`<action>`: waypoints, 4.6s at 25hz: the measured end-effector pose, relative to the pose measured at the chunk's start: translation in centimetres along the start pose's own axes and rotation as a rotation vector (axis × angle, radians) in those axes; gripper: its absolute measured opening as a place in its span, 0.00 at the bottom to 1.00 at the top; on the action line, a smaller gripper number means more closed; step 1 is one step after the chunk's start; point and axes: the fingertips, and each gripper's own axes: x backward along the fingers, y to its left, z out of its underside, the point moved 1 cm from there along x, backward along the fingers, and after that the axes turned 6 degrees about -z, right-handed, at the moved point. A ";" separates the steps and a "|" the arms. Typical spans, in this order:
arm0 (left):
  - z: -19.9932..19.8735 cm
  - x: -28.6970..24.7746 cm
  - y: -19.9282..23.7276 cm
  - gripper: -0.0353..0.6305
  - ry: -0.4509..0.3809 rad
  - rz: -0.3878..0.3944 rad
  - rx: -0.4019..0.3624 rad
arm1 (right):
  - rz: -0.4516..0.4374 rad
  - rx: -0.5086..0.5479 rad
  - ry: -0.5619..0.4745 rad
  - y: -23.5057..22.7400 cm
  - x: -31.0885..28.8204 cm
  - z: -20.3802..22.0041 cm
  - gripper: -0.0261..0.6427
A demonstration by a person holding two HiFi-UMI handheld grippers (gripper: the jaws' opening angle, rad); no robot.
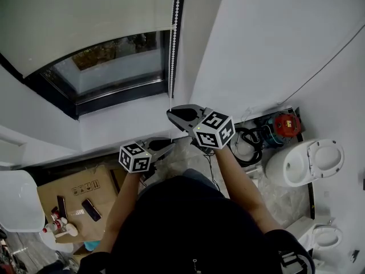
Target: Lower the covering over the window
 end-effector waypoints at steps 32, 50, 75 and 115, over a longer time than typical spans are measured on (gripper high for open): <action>-24.6 5.5 -6.6 0.26 -0.399 -0.027 -0.360 | -0.025 0.030 -0.007 1.6 0.6 0.4 0.06; -17.8 2.4 -4.3 0.07 -0.321 -0.026 -0.228 | 0.018 0.020 0.240 0.6 0.4 7.7 0.06; -8.9 -0.2 1.8 0.07 -0.149 -0.116 -0.088 | 0.031 -0.069 0.382 -0.5 1.6 14.9 0.06; -26.9 13.9 -8.1 0.07 -0.638 -0.768 -0.485 | 0.736 0.442 -0.393 2.5 15.7 -16.0 0.06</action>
